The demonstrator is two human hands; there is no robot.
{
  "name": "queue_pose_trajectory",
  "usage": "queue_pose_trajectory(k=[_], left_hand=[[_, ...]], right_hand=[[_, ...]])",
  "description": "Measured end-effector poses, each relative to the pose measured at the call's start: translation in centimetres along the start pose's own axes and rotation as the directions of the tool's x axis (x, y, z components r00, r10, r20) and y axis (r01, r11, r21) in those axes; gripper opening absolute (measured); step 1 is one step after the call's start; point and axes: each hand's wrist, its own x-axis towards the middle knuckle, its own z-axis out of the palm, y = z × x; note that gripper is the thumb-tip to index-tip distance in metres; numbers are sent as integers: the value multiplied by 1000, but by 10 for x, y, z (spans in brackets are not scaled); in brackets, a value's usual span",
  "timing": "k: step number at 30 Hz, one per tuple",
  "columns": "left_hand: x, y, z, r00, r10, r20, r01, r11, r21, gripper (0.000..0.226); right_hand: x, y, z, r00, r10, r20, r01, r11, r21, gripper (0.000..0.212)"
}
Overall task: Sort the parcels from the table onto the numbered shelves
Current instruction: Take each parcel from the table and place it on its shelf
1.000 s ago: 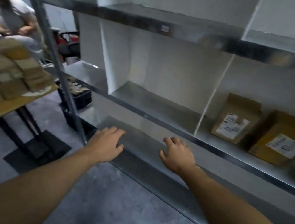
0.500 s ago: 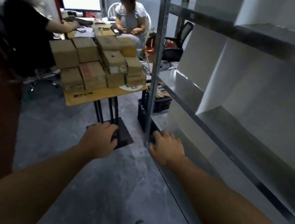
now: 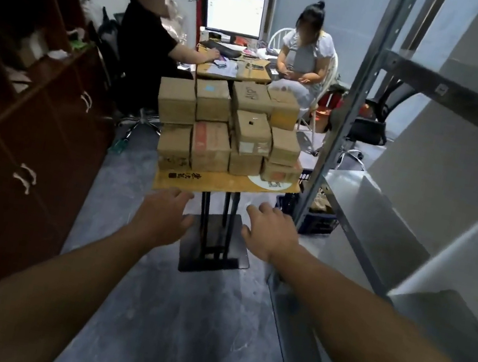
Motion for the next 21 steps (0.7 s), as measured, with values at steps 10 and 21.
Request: queue_pose_trajectory(k=[10,21], left_hand=[[107,-61,12,997,-72,34,71,997,36,50],[271,-107,6,993,93,73,-90,995,-41,47]], right_hand=[[143,-2,2,997,-72,20,72,997,-6,43],[292,4,-21,989,112,-94,-103,990,96,35]])
